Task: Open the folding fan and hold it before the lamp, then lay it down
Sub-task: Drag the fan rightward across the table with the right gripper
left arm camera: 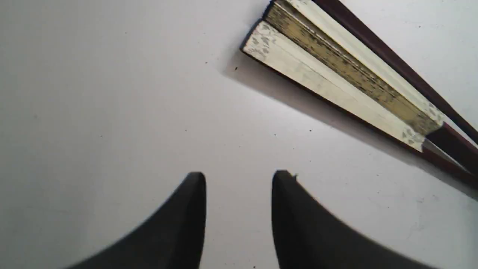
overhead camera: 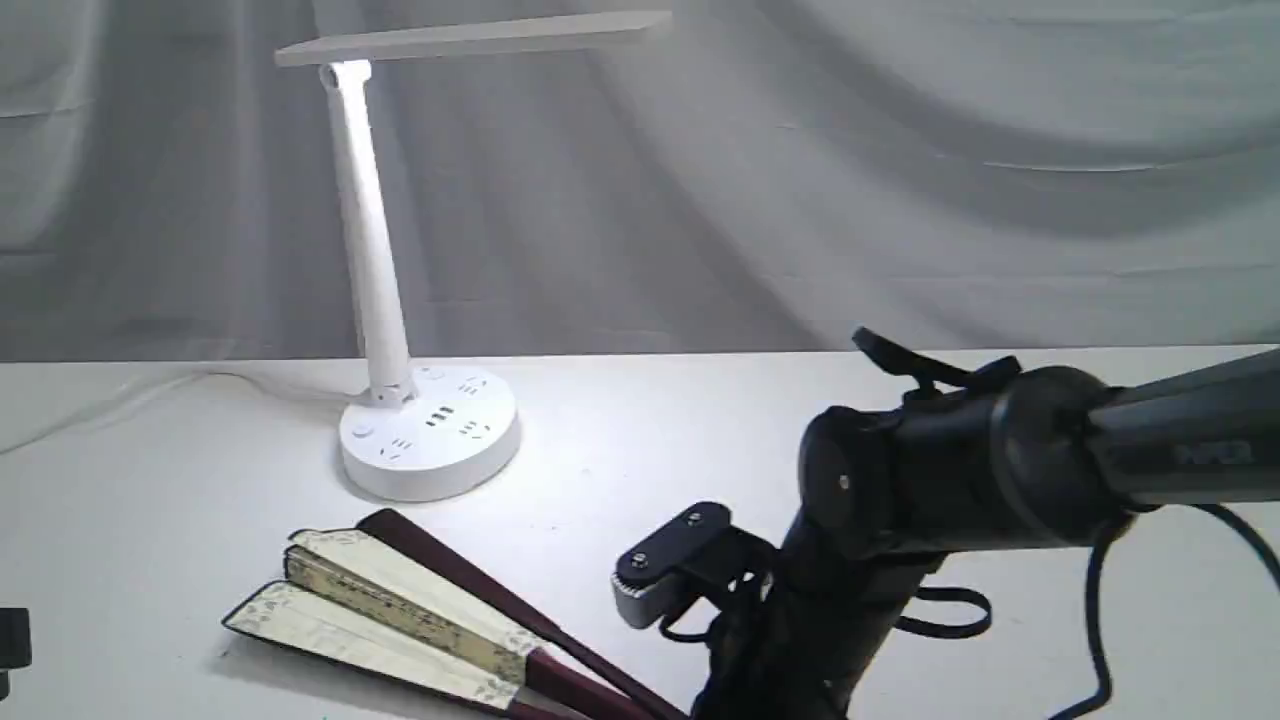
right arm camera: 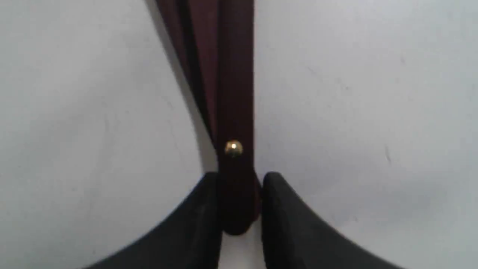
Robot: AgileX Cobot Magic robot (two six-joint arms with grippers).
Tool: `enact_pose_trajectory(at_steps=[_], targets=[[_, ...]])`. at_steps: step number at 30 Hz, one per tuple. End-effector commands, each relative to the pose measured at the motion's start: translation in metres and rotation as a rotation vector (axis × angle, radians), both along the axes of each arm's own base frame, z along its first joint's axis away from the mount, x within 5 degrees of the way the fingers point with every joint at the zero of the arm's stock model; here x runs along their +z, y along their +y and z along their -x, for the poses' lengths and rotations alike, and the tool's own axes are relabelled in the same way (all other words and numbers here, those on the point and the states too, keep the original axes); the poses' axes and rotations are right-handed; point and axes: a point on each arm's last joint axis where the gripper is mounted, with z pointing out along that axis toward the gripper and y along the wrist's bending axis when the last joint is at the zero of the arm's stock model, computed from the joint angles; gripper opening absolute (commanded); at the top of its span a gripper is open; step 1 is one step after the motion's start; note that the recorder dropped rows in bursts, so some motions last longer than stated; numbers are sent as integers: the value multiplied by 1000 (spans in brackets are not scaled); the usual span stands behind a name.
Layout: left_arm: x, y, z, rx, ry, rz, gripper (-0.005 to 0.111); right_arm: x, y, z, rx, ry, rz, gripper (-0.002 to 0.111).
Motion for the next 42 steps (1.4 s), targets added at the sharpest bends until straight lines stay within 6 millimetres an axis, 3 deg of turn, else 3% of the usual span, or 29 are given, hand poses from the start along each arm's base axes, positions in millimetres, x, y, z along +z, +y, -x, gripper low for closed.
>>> enact_pose_trajectory(at_steps=[1,13,19,23,27,34,37,42], targets=[[0,0,-1,6,0,9,30,7,-20,4,-48,-7,4,19],[0,0,-1,8,-2,14,30,6,-89,12,-281,-25,13,19],[0,-2,-1,26,0,59,30,-3,-114,23,-368,23,24,19],[0,-3,-1,31,1,72,30,2,-127,30,-424,-1,20,19],[2,-6,-3,59,-19,136,30,15,-128,31,-439,-81,8,19],[5,-11,-4,4,-45,168,30,26,-126,35,-451,-65,-21,19],[4,-13,-3,-26,-37,165,30,32,-126,34,-540,-76,-50,19],[0,-15,0,-46,25,177,28,54,-122,19,-565,-75,-92,19]])
